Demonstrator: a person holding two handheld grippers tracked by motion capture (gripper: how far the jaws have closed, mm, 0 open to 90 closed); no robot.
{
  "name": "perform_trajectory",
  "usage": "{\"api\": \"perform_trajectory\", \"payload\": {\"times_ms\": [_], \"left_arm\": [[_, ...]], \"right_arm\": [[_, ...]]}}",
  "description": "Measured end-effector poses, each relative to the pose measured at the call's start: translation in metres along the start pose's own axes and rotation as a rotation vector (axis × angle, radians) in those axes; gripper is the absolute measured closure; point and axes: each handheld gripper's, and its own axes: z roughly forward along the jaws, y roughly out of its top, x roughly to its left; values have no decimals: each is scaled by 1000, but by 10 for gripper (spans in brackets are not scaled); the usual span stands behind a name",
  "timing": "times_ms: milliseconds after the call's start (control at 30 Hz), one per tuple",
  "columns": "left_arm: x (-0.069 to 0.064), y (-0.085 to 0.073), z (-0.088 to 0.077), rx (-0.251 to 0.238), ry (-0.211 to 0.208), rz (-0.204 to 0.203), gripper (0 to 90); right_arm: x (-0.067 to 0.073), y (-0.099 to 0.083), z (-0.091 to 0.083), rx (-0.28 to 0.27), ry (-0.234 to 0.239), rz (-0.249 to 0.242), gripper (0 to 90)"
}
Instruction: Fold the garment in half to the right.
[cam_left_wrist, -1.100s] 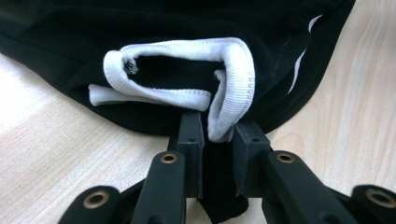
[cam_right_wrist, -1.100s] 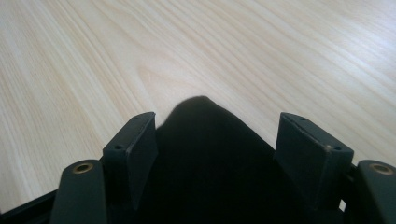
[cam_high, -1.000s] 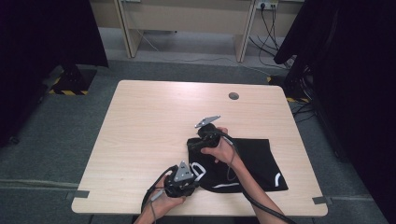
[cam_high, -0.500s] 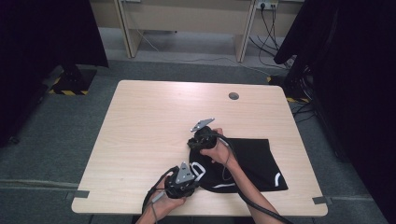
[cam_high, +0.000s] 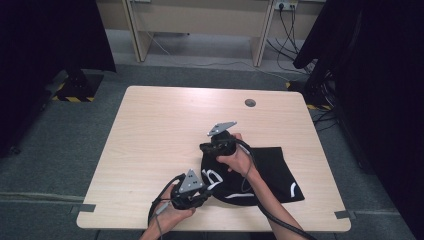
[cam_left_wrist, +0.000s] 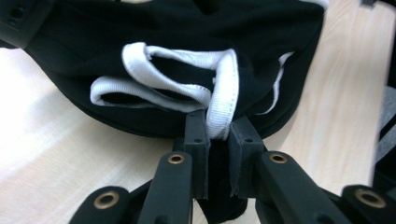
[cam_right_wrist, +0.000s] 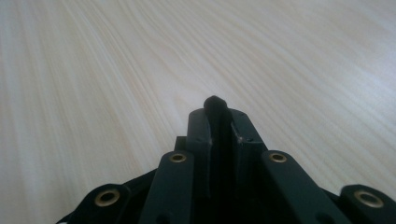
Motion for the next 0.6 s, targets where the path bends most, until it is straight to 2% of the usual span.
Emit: {"api": "perform_trajectory", "payload": {"times_ms": [133,300,433,600], "left_arm": [[-1,11,-12,-23,0,16,797],[-7,29,-18,-25,6,57,797],[-14,47,-13,-41,-26,86,797],[-22,69,4,-43,-67,99,797]], "right_arm": [[-1,6,-15,-54,13,9,812],[-2,10,-34,-103,14,8,812],[-6,9,-54,-136,-5,5,812],[-23,-1,-78,-171,-25,35,813]]}}
